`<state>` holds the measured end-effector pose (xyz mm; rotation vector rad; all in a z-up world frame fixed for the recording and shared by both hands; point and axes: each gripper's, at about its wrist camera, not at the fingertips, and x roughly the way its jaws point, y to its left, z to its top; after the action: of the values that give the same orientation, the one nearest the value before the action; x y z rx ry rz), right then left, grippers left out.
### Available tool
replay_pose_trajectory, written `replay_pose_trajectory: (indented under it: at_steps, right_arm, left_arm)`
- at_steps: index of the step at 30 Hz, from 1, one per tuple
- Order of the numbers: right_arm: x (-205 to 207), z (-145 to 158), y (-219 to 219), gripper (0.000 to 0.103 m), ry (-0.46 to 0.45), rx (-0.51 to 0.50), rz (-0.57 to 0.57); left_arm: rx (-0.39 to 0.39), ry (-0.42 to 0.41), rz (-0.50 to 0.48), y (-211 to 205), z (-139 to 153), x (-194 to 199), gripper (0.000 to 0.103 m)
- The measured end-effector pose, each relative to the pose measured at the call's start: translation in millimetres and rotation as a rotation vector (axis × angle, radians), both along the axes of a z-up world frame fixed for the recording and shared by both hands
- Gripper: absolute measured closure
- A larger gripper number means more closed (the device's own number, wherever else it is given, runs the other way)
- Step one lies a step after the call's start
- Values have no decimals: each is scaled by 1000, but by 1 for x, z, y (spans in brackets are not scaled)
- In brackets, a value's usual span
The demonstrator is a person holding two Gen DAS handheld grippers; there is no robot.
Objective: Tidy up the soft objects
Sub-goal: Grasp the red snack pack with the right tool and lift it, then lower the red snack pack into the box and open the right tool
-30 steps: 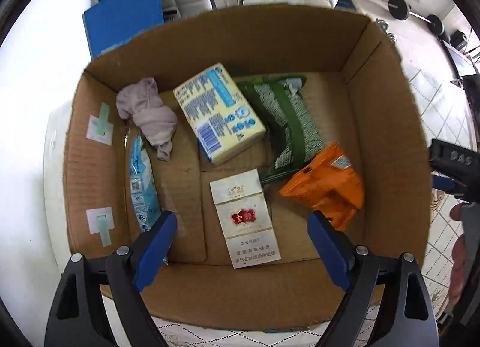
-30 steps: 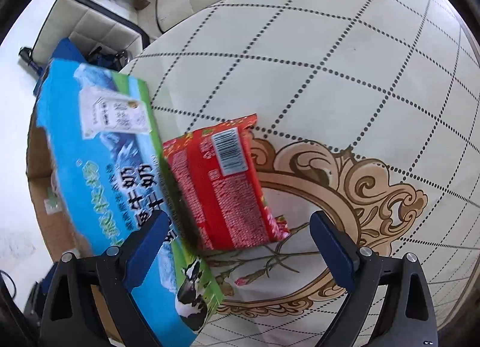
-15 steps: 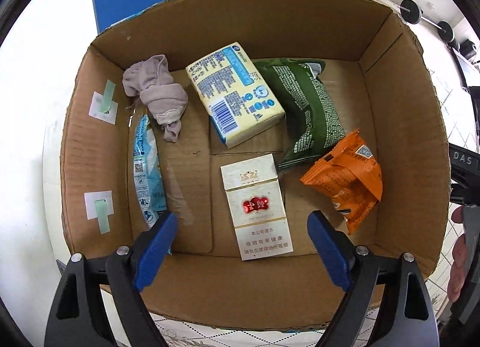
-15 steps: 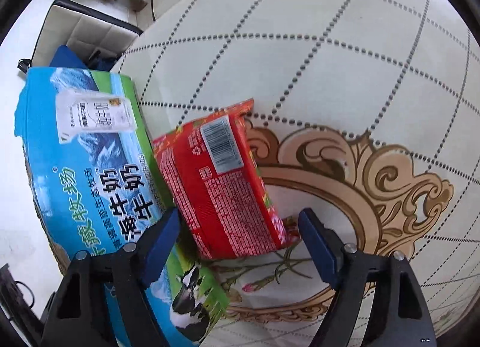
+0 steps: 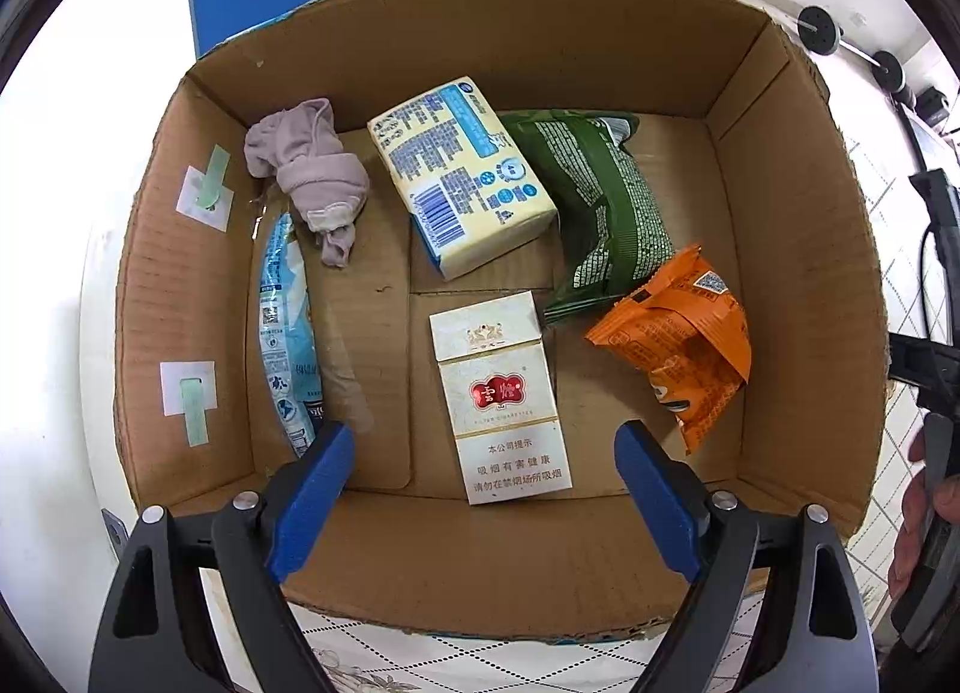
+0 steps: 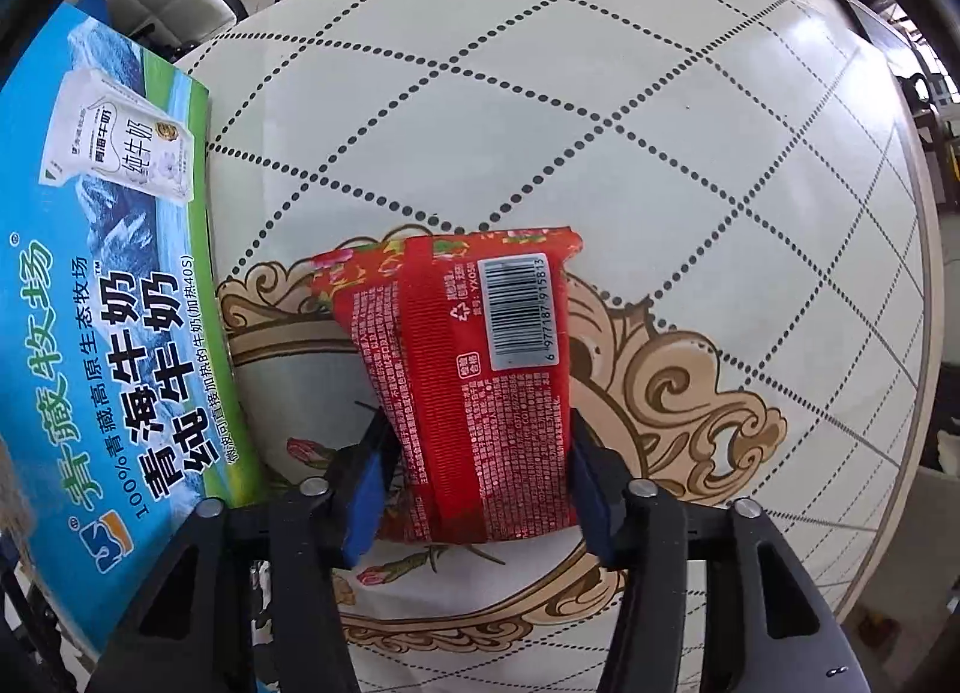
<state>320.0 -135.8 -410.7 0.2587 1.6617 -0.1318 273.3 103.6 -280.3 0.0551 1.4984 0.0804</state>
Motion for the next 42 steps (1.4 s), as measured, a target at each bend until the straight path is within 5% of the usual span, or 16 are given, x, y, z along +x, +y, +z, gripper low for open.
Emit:
replay_pose_trajectory:
  at_steps: [8,12,16,22,33,38,42]
  right_arm:
    - [-21,113,-4,54,-190,101,0]
    - [-22,172,17,54,-252,154,66]
    - [-5,200,68,54,-273,164,126]
    - [28,194,117,54,-249,138,160]
    - [70,126,144,53,-142,34,167]
    - [74,122,150,28,-143,21,183]
    - [68,129,156,21,-155,8,216]
  left_arm:
    - [-76,-112,1,4,63,-11,14]
    - [-77,-191,-19,3,104,-6,14]
    - [-53,-227,-23,12,117,10,14]
    - [-19,-211,-17,32,95,41,14]
    - [-35,-102,42,64,46,74,14]
    - [-55,-91,73,76,40,78,14]
    - [-68,-86,70,81,41,76,10]
